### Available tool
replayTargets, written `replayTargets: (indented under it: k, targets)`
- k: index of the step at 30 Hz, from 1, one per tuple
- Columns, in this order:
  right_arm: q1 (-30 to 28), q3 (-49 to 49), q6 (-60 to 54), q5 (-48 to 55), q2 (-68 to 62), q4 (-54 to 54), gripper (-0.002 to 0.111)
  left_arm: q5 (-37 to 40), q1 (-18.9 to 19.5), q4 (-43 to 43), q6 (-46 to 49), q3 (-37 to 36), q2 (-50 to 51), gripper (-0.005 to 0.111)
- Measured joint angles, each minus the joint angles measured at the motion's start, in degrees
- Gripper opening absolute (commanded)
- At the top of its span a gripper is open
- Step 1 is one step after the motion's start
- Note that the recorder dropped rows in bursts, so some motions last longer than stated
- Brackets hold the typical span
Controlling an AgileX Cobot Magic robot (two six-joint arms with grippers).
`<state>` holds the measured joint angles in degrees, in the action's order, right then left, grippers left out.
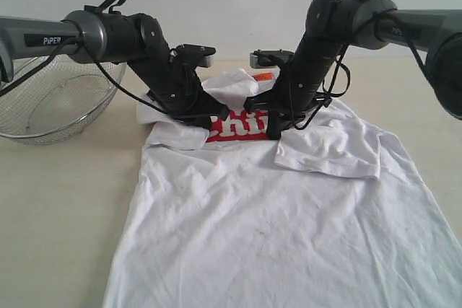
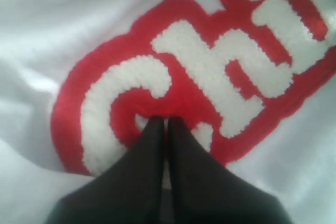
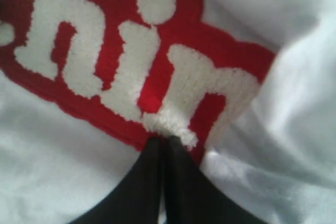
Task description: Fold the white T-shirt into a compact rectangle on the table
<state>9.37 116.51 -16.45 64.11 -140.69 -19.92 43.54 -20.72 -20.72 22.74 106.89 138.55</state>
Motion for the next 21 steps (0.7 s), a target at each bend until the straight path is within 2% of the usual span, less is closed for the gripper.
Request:
replayTargets:
  k: [4, 10, 14, 16, 21]
  targets:
    - [0.00, 0.39, 0.00, 0.84, -0.37, -0.11, 0.000, -0.20, 0.00, 0.25, -0.11, 0.00, 0.00, 0.004]
    - [0.00, 0.53, 0.00, 3.23, -0.62, -0.11, 0.000, 0.33, 2.79, -1.06, -1.71, 0.02, 0.10, 0.004]
    - [0.00, 0.53, -0.60, 2.62, -0.74, -0.45, 0.000, 0.80, 3.57, -5.58, 5.48, 0.02, -0.02, 0.004]
    - [0.00, 0.42, -2.50, 1.96, -0.51, -1.83, 0.000, 1.50, 3.72, -7.89, 7.99, -0.45, -1.39, 0.004]
    - [0.00, 0.30, -8.16, -0.25, 0.26, -4.90, 0.000, 2.48, 3.98, -7.12, 8.81, -0.61, -10.97, 0.004]
